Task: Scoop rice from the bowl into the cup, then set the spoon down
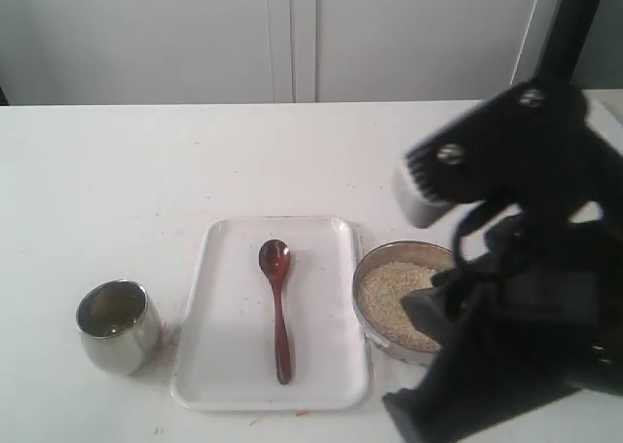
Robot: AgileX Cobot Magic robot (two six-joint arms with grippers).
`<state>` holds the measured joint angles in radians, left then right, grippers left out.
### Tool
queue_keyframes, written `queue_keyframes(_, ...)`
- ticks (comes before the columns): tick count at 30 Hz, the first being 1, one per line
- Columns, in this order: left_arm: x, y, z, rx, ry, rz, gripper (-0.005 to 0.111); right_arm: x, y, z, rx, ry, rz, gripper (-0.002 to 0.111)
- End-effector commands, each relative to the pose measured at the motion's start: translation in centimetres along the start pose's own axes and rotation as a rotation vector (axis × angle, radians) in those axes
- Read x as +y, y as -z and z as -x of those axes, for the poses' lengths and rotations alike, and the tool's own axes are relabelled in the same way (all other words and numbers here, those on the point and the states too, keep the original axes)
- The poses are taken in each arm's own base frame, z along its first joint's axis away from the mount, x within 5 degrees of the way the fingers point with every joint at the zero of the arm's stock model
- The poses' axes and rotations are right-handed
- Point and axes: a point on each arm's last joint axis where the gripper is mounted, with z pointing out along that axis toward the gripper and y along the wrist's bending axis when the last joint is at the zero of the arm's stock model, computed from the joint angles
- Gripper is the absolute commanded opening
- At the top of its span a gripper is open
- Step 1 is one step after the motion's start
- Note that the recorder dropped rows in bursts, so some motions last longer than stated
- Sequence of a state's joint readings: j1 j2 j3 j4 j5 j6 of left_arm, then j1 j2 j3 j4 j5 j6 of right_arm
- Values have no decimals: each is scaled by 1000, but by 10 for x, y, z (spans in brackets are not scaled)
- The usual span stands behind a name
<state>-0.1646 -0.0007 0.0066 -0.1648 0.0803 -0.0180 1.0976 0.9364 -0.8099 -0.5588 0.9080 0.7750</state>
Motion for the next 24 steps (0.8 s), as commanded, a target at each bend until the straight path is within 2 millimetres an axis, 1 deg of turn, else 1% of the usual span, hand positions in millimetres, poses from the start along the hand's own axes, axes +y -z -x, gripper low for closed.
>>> queue_keyframes(1,-1,0,2,-8,6,-9,14,-17,21,-13,-83,-11,26,25)
queue_keyframes(5,-1,0,2,-8,6,-9,14,-25,36,-17,-129,-52,56,25)
queue_keyframes(8,-1,0,2,-8,6,-9,14,-34,43,-15,-190,-26,5,25)
queue_keyframes(13,-1,0,2,-8,6,-9,14,-35,51,-6,-332,22,30,25)
queue_keyframes(16,-1,0,2,-8,6,-9,14,-35,55,-2,-386,40,41,25)
queue_keyframes(21,-1,0,2,-8,6,-9,14,-40,58,-6,-421,24,46,25)
queue_keyframes(24,-1,0,2,-8,6,-9,14,-43,56,-8,-507,3,63,25)
